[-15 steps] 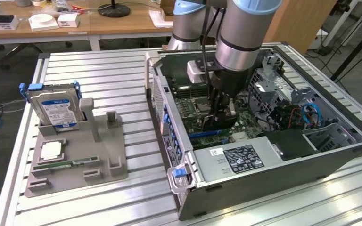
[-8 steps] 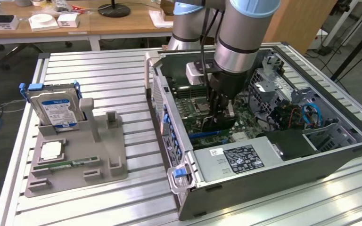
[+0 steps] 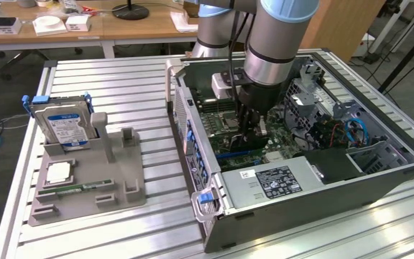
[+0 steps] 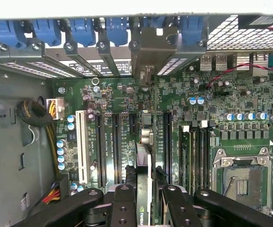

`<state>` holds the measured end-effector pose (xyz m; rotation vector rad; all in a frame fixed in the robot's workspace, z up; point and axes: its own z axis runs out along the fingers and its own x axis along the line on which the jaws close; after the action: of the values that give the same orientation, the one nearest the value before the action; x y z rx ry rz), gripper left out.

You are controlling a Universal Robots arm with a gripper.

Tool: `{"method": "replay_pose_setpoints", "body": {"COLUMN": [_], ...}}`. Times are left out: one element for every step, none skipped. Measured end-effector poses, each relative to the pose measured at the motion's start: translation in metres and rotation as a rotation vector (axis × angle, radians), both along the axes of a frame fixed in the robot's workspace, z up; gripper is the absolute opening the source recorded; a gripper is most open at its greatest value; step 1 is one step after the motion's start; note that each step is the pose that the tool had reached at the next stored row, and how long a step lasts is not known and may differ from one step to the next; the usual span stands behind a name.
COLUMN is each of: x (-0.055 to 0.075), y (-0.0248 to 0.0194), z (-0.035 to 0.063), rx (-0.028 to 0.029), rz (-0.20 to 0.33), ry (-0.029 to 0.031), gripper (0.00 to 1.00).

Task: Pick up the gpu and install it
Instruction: 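Insert the gpu into the slot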

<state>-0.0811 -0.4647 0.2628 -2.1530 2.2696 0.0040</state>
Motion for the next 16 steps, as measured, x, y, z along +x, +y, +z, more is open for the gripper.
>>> {"method": "replay_pose_setpoints", "body": {"x": [0.0, -0.0002, -0.0005, -0.0006, -0.0007, -0.001, -0.0015, -0.0019, -0.0025, -0.0029, -0.0029, -0.0029, -0.0029, -0.0029, -0.0029, -0.003], "y": [0.0001, 0.0003, 0.0007, 0.001, 0.0012, 0.0017, 0.0021, 0.0024, 0.0027, 0.0028, 0.0028, 0.0028, 0.0028, 0.0028, 0.0029, 0.0029], "z": [-0.0001, -0.0003, -0.0005, -0.0006, -0.0008, -0.001, -0.0014, -0.0017, -0.002, -0.0022, -0.0022, -0.0022, -0.0022, -0.0023, -0.0029, -0.0036], "rx": [0.0001, 0.0003, 0.0003, 0.0001, 0.0, 0.0, 0.0, 0.0, 0.0, 0.0, -0.0001, -0.0001, -0.0001, -0.0002, 0.0001, 0.0003], "rz": [0.0, 0.0, 0.0, 0.0, 0.0, 0.0, 0.0, 0.0, 0.0, 0.0, 0.0, 0.0, 0.0, 0.0, 0.0, 0.0], "ry": [-0.0001, -0.0002, -0.0001, -0.0001, 0.0, 0.0, 0.0, 0.0, -0.0001, -0.0001, 0.0, 0.0, 0.0, 0.0001, 0.0, -0.0001], "gripper": [0.26, 0.26, 0.26, 0.26, 0.26, 0.26, 0.26, 0.26, 0.26, 0.26, 0.26, 0.26, 0.26, 0.26, 0.26, 0.26]}}
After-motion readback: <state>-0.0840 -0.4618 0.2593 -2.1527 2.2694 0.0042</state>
